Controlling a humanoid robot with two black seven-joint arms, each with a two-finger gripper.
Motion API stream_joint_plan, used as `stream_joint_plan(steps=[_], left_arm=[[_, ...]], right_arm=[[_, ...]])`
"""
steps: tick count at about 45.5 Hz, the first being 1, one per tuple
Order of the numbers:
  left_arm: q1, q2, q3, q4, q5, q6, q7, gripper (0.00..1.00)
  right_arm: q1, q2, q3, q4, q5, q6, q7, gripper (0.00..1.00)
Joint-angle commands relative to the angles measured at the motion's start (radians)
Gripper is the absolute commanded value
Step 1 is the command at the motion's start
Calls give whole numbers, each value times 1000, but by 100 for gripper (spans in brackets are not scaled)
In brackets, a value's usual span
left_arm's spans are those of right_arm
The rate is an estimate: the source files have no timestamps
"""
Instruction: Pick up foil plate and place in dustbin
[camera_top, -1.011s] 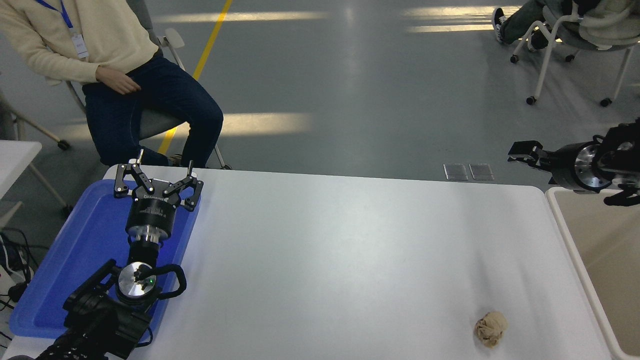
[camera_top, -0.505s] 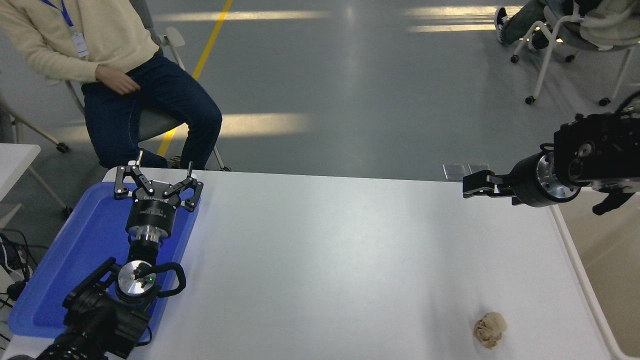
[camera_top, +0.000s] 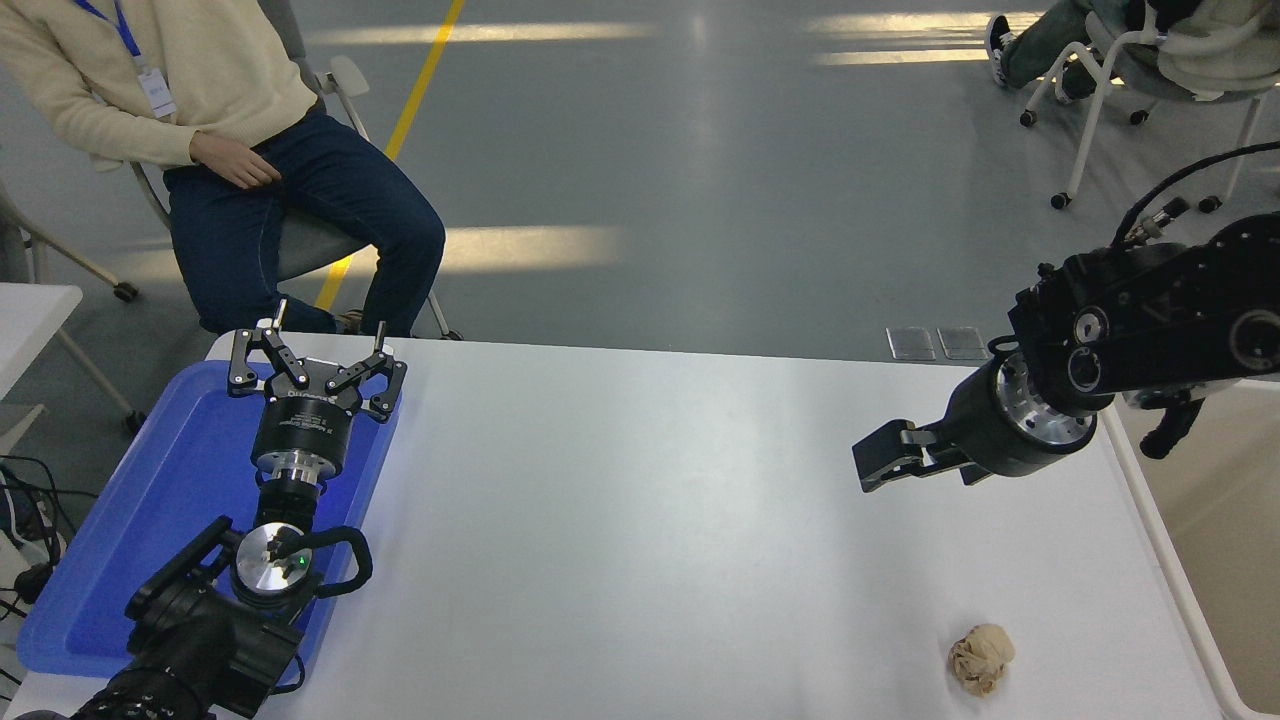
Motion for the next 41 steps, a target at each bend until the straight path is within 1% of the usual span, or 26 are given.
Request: stream_joint_plan(steps=[1,6,13,17,20,27,41], left_arm=[[0,0,0,-1,1,0,1,100],[0,0,0,0,1,0,1,100],[0,0,0,0,1,0,1,100],[0,0,0,-1,1,0,1,100],[0,0,0,-1,1,0,1,100],[0,0,0,0,1,0,1,100],[0,0,0,0,1,0,1,100]], right_arm=[[2,69,2,-50,65,44,-8,100],[-7,100,-20,-97,66,55,-10,100],[-3,104,-57,-93,63,127,-11,100],[5,94,-74,-76,71,164,-8,100],[8,65,-74,-64,95,199,-5,100],[20,15,-67,-41,120,215,-2,100],[26,5,-59,-27,118,216,3,100]])
